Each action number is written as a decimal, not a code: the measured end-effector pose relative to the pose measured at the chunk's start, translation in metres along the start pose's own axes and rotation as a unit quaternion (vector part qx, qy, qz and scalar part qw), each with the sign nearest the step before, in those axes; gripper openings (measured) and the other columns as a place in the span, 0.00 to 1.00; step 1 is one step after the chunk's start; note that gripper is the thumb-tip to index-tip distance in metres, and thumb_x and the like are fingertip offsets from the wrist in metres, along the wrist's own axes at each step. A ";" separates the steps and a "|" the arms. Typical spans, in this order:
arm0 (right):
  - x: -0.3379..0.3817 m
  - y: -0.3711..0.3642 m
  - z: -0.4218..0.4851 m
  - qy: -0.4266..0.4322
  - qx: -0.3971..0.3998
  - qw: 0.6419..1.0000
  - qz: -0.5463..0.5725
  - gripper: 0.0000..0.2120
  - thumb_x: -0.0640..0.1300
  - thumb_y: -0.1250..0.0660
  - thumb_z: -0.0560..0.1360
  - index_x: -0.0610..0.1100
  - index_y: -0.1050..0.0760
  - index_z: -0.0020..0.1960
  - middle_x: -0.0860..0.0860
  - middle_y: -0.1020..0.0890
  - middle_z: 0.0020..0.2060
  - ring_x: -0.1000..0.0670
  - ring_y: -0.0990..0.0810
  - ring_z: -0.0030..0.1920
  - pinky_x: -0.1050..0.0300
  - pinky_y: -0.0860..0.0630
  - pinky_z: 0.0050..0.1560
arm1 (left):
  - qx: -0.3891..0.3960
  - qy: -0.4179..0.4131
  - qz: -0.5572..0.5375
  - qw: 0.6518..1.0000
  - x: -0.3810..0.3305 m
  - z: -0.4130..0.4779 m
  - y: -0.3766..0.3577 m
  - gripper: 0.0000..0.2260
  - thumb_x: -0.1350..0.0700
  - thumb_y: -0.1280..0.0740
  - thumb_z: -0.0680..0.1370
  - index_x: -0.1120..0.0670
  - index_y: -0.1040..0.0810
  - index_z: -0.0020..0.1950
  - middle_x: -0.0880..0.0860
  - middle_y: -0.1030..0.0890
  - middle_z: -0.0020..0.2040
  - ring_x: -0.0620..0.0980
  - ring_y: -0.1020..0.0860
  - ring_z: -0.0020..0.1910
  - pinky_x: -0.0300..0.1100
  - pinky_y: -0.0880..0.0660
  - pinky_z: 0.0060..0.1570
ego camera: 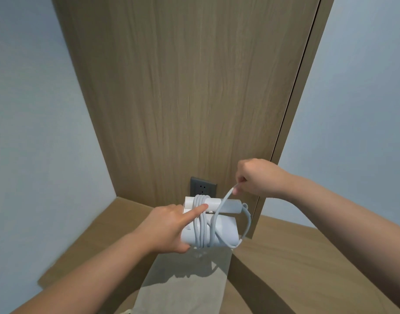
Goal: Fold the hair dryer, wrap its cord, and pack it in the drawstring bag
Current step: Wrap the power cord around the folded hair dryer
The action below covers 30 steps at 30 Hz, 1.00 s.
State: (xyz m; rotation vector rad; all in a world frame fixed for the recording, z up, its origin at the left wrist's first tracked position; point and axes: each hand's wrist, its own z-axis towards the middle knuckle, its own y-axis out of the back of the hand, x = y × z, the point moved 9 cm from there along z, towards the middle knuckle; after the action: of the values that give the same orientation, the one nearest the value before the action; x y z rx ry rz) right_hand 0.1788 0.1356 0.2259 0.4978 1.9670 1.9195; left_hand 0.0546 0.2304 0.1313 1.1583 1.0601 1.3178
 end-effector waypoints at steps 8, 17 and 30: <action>0.003 0.015 0.001 -0.026 -0.095 0.989 0.107 0.17 0.52 0.35 0.76 0.40 0.24 0.37 0.51 0.26 0.27 0.48 0.28 0.30 0.58 0.35 0.29 | 0.088 0.109 -0.196 0.971 0.017 -0.008 -0.017 0.43 0.37 0.32 0.64 0.30 0.56 0.72 0.48 0.21 0.51 0.49 0.23 0.44 0.44 0.23 0.42; -0.005 0.017 -0.007 -0.012 -0.188 0.973 0.131 0.18 0.53 0.34 0.74 0.37 0.20 0.39 0.46 0.22 0.31 0.46 0.28 0.32 0.59 0.36 0.30 | 0.094 0.100 -0.288 0.948 0.010 -0.003 -0.019 0.42 0.40 0.28 0.63 0.26 0.51 0.68 0.45 0.21 0.52 0.47 0.22 0.46 0.46 0.21 0.45; -0.012 -0.035 -0.021 -0.068 -0.143 0.970 0.182 0.10 0.46 0.32 0.74 0.39 0.18 0.43 0.45 0.17 0.37 0.46 0.22 0.37 0.55 0.27 0.40 | 0.103 0.098 -0.351 0.925 -0.009 0.000 -0.015 0.40 0.44 0.26 0.64 0.28 0.47 0.68 0.42 0.23 0.54 0.45 0.23 0.47 0.38 0.23 0.42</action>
State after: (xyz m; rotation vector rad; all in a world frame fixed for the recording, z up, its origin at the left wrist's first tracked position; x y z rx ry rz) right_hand 0.1793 0.1105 0.1919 0.9311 1.5592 2.2702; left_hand 0.0567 0.2224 0.1159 0.6800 1.6042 0.7667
